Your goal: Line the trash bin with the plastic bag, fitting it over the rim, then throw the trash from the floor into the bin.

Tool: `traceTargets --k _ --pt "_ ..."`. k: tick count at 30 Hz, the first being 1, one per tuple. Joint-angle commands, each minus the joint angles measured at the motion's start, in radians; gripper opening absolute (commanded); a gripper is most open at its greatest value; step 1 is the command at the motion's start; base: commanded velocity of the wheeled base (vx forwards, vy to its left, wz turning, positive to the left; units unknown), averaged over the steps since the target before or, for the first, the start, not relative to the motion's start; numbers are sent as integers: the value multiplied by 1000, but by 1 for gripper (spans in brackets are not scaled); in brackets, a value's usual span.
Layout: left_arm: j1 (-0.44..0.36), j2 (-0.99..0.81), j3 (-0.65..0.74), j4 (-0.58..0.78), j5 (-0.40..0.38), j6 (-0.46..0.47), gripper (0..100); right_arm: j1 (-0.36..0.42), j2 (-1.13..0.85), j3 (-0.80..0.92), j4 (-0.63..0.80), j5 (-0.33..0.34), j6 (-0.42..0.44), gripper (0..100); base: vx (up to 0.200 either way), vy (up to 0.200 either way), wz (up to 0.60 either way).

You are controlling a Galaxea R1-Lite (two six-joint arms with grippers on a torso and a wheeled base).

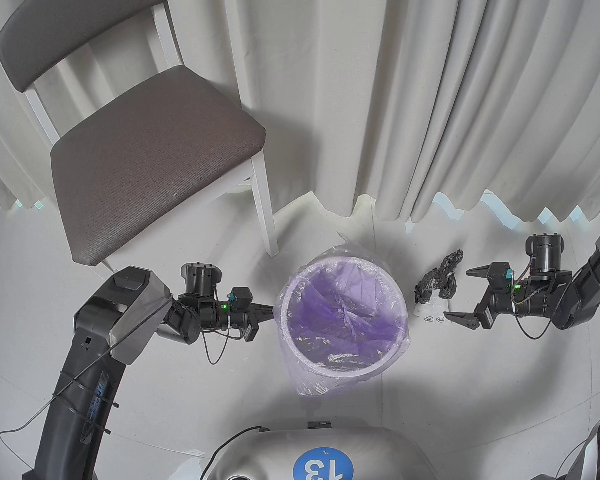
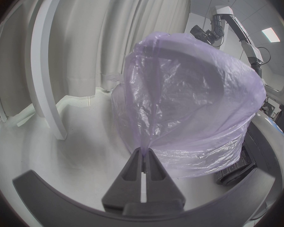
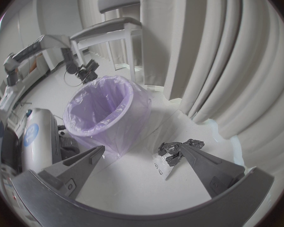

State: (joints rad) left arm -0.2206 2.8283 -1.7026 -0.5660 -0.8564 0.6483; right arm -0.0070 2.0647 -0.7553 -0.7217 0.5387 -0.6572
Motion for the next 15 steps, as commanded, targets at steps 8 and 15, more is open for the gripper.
traceTargets --k 8,15 --pt "-17 46 -81 24 0 -7 100 -67 -21 -29 -10 -8 73 100 0 0 0" --pt "17 -21 15 -12 0 -1 100 -88 -18 -44 -48 -8 185 100 0 0 0"
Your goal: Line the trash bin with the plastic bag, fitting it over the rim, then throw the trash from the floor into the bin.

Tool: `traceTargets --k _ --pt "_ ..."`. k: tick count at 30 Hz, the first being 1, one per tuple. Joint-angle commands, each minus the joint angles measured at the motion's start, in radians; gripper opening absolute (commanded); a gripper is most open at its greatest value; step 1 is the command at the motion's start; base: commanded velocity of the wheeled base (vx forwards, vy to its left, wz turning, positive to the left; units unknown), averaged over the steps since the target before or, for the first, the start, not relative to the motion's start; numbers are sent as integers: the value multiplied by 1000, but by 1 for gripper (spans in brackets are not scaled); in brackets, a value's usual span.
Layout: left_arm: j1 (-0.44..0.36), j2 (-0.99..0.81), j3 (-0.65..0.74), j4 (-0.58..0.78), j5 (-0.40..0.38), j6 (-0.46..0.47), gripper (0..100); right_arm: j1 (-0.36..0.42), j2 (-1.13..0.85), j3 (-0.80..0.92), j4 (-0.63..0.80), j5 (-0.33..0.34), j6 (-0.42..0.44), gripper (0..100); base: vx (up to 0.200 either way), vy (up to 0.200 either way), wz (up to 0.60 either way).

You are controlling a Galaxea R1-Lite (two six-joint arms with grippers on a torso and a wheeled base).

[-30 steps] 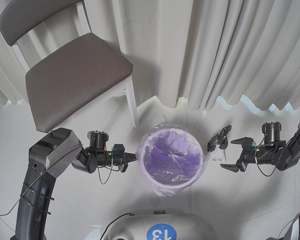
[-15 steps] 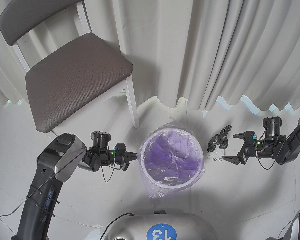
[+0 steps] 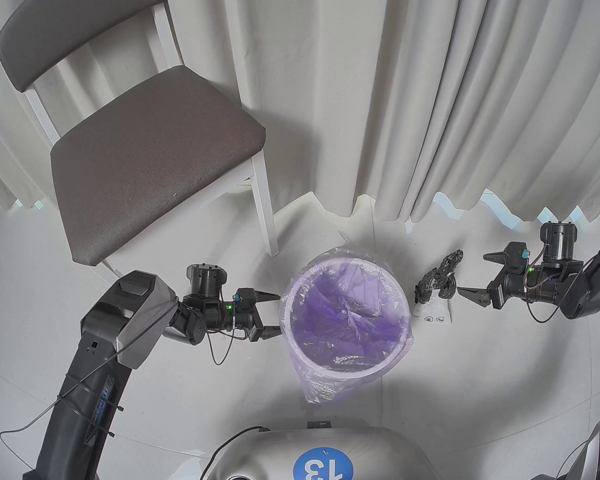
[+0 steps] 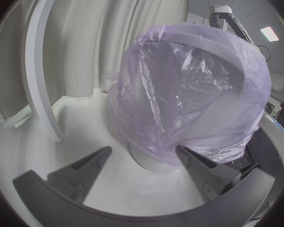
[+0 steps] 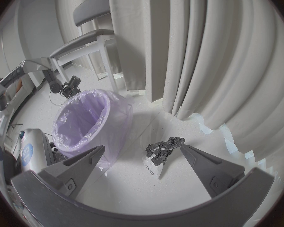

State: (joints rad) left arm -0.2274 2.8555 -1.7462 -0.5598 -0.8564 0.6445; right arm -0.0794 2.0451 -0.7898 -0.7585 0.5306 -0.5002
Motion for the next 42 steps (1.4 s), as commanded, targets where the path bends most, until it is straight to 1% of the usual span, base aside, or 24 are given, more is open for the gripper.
traceTargets --k 1,3,4,7,8,9,10,12,15,17,19,20,21,22,23,25,27,29,32,34,35,38,41,42 --pt "36 -84 116 -35 0 4 100 -19 1 -9 -12 -1 37 100 0 0 0" --pt "56 -128 192 -65 2 11 100 -28 1 1 -12 -3 34 100 0 0 0" --pt "60 -136 209 -74 2 14 100 -31 3 3 -13 -3 32 100 0 0 0" --pt "91 -193 358 -161 2 21 100 -36 1 9 -18 -4 40 100 0 0 0" --pt "92 -196 366 -166 2 21 100 -36 1 11 -18 -4 40 100 0 0 0" --pt "112 -226 451 -226 2 23 100 -46 4 12 -16 -14 42 100 0 0 0" --pt "112 -226 451 -226 2 23 100 -46 4 12 -16 -14 42 100 0 0 0" --pt "137 -272 573 -322 2 23 100 -51 7 15 -12 -72 77 100 0 0 0" --pt "140 -314 689 -419 17 9 100 -40 17 21 -21 -144 161 100 0 0 0" --pt "140 -337 754 -476 36 3 100 -36 10 38 -21 -179 209 100 0 0 0" --pt "135 -381 844 -545 65 1 100 -23 9 64 -31 -233 267 100 0 0 0" --pt "131 -407 887 -577 85 1 100 -19 9 78 -44 -271 304 100 0 0 0" --pt "128 -418 904 -589 96 1 100 -17 10 84 -50 -285 318 100 0 0 0" --pt "115 -450 953 -626 132 1 100 -14 13 99 -68 -320 354 100 0 0 0" --pt "105 -470 981 -649 161 1 100 -11 15 110 -82 -339 376 100 0 0 0" --pt "86 -509 1028 -693 220 0 100 -10 20 127 -113 -353 408 100 0 0 0" --pt "56 -561 1093 -752 304 -11 100 -7 29 149 -153 -356 440 100 0 0 0" --pt "34 -598 1137 -801 361 -51 100 6 35 169 -200 -357 476 100 0 0 0" --pt "5 -637 1199 -865 427 -121 100 29 38 210 -286 -373 568 100 0 0 0" --pt "-9 -665 1235 -907 462 -163 100 50 56 222 -343 -425 624 100 0 0 0" --pt "-16 -679 1248 -922 471 -184 100 55 67 227 -367 -449 638 100 0 0 0" --pt "-23 -731 1275 -945 487 -269 100 56 79 244 -427 -460 643 100 0 0 0" --pt "-21 -786 1309 -945 502 -364 100 61 72 265 -446 -465 635 100 0 0 0" --pt "-21 -797 1315 -944 502 -376 100 61 69 267 -447 -465 634 100 0 0 0"
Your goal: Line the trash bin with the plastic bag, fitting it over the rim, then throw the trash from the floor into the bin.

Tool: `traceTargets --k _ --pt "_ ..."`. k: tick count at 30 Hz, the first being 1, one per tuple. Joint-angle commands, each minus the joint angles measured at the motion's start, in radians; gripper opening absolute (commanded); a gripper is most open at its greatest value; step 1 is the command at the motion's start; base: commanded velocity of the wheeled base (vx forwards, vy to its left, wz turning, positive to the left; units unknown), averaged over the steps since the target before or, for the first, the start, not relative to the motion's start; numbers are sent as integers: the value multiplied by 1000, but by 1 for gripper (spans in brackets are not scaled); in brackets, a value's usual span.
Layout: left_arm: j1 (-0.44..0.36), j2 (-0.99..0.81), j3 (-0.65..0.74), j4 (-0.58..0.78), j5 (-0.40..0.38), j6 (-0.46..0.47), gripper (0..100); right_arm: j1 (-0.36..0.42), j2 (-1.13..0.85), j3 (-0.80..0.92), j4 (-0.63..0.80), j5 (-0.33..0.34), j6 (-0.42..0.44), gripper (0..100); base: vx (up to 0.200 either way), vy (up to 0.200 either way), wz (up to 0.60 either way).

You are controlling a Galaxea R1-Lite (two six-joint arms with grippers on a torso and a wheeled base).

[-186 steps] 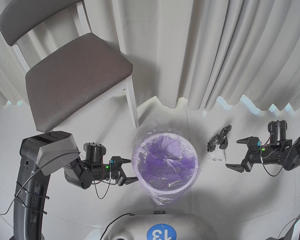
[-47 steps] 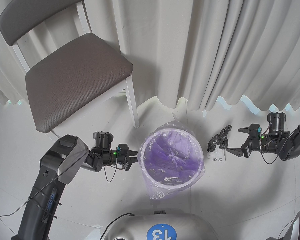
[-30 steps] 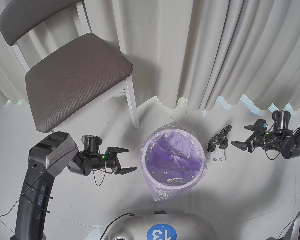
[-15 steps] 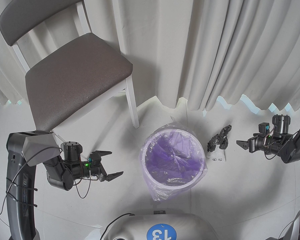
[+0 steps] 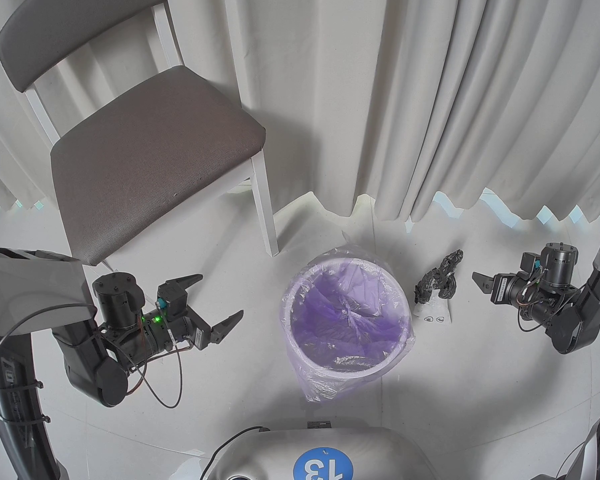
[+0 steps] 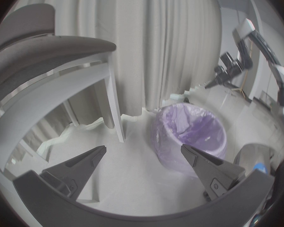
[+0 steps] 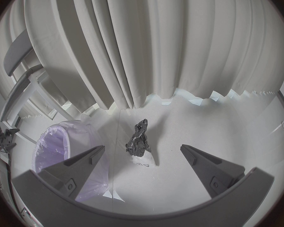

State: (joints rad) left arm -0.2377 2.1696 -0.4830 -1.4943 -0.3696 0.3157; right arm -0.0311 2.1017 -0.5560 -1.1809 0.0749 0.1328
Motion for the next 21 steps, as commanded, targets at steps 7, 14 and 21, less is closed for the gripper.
traceTargets --k 7,14,21 --pt "-8 -229 73 12 15 -78 100 51 -98 -5 6 -4 -50 100 0 0 0" --pt "-12 -321 38 94 38 -78 100 103 -166 -157 216 -43 -170 100 0 0 0" --pt "1 -418 -89 177 49 -153 100 175 -127 -203 234 -285 -193 100 0 0 0"
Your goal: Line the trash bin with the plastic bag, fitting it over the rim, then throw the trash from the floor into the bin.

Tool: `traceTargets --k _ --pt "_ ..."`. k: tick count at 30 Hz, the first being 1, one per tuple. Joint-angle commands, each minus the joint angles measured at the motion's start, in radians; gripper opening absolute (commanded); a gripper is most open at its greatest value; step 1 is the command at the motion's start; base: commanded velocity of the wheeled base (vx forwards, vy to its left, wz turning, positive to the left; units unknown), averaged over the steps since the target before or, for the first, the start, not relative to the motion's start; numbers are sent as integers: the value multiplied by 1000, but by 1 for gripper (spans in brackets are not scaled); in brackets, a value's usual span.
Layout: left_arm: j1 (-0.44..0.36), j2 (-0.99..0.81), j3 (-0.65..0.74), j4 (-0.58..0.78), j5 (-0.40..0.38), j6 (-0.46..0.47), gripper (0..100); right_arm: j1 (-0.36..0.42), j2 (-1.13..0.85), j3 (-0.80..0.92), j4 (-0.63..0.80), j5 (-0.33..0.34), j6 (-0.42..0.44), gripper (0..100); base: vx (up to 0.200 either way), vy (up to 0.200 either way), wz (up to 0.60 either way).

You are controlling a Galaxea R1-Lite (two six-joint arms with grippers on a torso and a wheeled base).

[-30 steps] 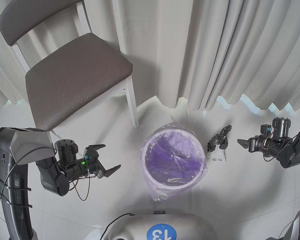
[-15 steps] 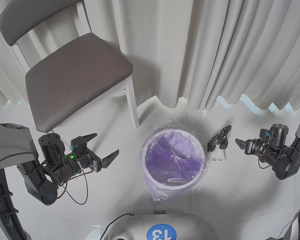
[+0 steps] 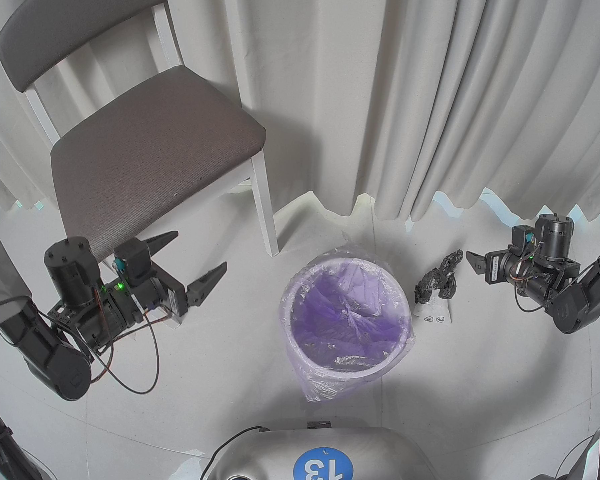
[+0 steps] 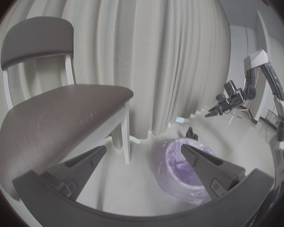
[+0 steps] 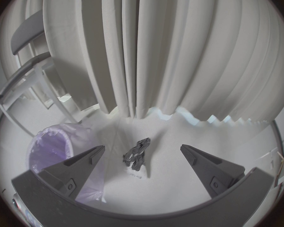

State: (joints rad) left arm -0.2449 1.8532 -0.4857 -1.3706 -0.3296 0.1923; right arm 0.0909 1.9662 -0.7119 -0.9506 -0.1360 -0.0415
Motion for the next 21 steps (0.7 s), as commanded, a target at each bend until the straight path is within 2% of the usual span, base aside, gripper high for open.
traceTargets --k 1,4,7,13,18,21 --pt "12 -163 -132 165 26 -34 100 72 43 -58 -2 -123 -21 100 0 0 0" --pt "53 -244 -195 357 66 -62 100 81 106 -113 4 -152 -21 100 0 0 0" --pt "151 -299 -251 440 78 -91 100 81 180 -155 6 -192 -24 100 0 0 0" --pt "260 -370 -324 553 98 -102 100 33 278 -259 105 -191 -11 100 0 0 0" --pt "297 -388 -347 568 126 -103 100 30 359 -339 181 -182 63 100 0 0 0" --pt "292 -408 -344 575 126 -102 100 15 402 -373 217 -168 68 100 0 0 0"
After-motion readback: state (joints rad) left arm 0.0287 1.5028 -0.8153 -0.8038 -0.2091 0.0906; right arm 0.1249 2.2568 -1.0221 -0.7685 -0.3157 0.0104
